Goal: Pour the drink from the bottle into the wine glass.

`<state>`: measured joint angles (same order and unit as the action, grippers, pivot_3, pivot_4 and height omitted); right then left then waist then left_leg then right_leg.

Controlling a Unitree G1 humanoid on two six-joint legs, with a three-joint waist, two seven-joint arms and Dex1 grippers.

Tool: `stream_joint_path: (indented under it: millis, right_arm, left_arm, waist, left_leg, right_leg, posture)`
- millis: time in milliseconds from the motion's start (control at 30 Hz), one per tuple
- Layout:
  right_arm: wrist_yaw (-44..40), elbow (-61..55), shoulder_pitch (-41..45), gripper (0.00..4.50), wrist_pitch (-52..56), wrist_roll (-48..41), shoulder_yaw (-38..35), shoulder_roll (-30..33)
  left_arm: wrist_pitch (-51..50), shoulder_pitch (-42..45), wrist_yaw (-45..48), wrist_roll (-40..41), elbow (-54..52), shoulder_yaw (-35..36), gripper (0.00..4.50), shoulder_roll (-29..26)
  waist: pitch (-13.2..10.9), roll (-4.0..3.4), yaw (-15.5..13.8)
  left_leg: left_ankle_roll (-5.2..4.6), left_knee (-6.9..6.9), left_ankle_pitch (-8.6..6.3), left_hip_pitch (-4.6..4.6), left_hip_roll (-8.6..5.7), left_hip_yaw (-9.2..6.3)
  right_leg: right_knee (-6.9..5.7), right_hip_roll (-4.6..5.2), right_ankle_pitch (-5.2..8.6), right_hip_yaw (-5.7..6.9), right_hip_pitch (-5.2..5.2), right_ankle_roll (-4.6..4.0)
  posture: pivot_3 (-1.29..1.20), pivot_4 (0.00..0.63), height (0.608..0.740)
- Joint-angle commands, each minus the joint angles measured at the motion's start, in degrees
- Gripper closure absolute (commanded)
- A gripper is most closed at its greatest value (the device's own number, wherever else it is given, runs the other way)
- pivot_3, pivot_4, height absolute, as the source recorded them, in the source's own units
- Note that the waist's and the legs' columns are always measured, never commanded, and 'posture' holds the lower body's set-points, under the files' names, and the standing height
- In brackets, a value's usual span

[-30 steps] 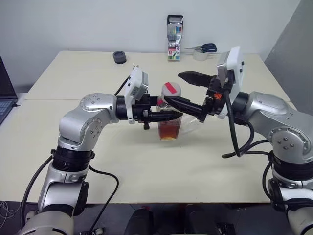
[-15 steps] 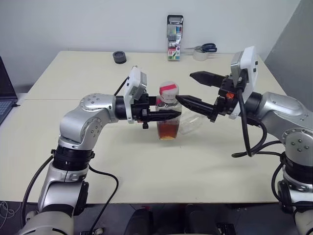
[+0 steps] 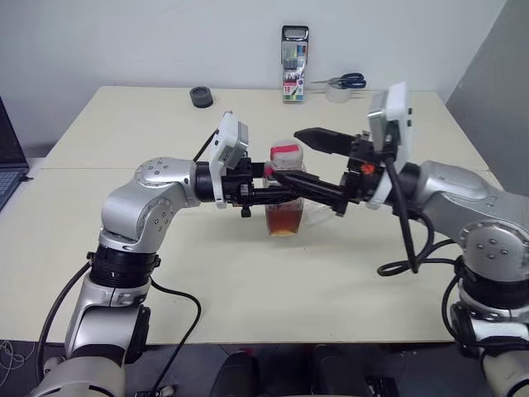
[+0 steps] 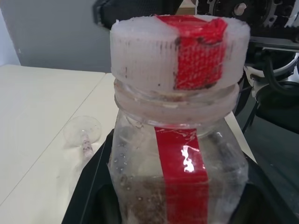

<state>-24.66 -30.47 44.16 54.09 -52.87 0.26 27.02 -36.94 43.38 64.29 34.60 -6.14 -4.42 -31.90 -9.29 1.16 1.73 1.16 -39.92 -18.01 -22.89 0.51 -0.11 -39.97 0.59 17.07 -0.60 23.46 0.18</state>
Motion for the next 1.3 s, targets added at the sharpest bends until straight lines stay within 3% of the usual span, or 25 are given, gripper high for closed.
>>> stream_joint_path:
  millis: [33,200,233,300,500,833,967,1100,1300]
  right_arm:
    - [0.3,0.6,1.8,0.01,-2.4,2.1,0.4,-1.1]
    - [-0.5,1.4,2.0,0.01,-2.8,2.7,0.0,-1.7]
    - [-0.8,1.4,1.9,0.18,-2.7,2.7,0.0,-1.6]
    - [-1.1,1.4,1.8,0.64,-2.6,2.9,0.1,-1.3]
    - [-1.8,1.3,1.8,2.69,-2.8,3.7,0.4,-0.9]
    - [-4.3,2.4,5.5,2.69,-2.3,2.7,-3.2,3.6]
    - [-8.9,2.3,6.0,2.69,-6.2,8.2,-0.3,8.6]
    - [-4.0,4.3,6.2,2.69,-1.6,0.1,-5.0,4.9]
    - [1.9,3.7,6.1,2.69,1.6,-5.4,-8.7,2.8]
  left_arm:
    - [1.1,1.8,-0.2,0.2,-1.5,0.9,2.68,0.2]
    - [0.8,1.3,-0.4,0.3,-2.1,1.2,2.68,-0.2]
    - [0.8,1.3,-0.5,0.3,-2.2,1.2,2.68,-0.2]
    - [0.8,1.3,-0.7,0.3,-2.2,1.2,2.68,-0.1]
    - [0.8,1.1,-1.0,0.4,-2.3,1.3,2.68,-0.1]
    - [-0.2,-0.7,-1.0,1.3,-4.2,1.5,2.68,-1.0]
    - [-0.3,-1.1,-1.3,1.6,-4.6,1.4,2.68,-1.0]
    - [-0.4,-1.0,-1.5,1.8,-4.7,1.3,2.68,-0.8]
    - [-0.4,-1.1,-1.4,2.0,-4.8,1.3,2.68,-1.2]
  waist:
    - [0.0,0.00,0.0]
    - [0.0,0.00,0.0]
    - [0.0,0.00,0.0]
    - [0.0,0.00,0.0]
    - [0.0,0.00,0.0]
    - [0.0,0.00,0.0]
    - [0.0,0.00,0.0]
    - [0.0,0.00,0.1]
    - [0.0,0.00,-0.1]
  left_leg:
    - [0.00,0.00,0.00,0.00,0.00,0.00]
    - [0.01,0.00,0.01,0.00,0.00,0.00]
    - [0.01,0.00,0.01,0.00,0.00,0.00]
    - [0.01,0.00,0.00,0.00,0.00,0.00]
    - [0.00,0.00,0.00,0.00,0.00,0.01]
    - [0.00,0.00,0.00,0.00,0.00,0.00]
    - [-0.01,0.00,-0.01,0.00,0.00,0.00]
    - [-0.01,0.01,-0.01,0.01,0.01,0.00]
    - [0.00,0.00,0.00,-0.02,0.00,0.01]
  right_leg:
    - [0.00,0.00,0.00,0.00,0.00,0.00]
    - [0.00,0.00,0.00,0.00,0.01,0.00]
    - [0.00,0.00,0.00,0.00,0.01,0.00]
    - [-0.01,0.00,0.00,0.00,0.01,0.00]
    - [-0.01,0.00,0.00,0.00,0.01,0.00]
    - [0.00,0.00,0.00,0.00,0.01,0.00]
    - [0.00,0.01,0.00,0.00,0.01,0.00]
    - [-0.02,0.00,0.00,0.00,0.01,0.00]
    - [0.01,0.03,0.00,0.00,0.01,0.00]
  posture:
    - [0.00,0.150,0.740]
    - [0.00,0.150,0.740]
    - [0.00,0.150,0.740]
    - [0.00,0.150,0.740]
    - [0.00,0.150,0.740]
    - [0.00,0.150,0.740]
    - [0.00,0.150,0.740]
    - [0.00,0.150,0.740]
    - [0.00,0.150,0.740]
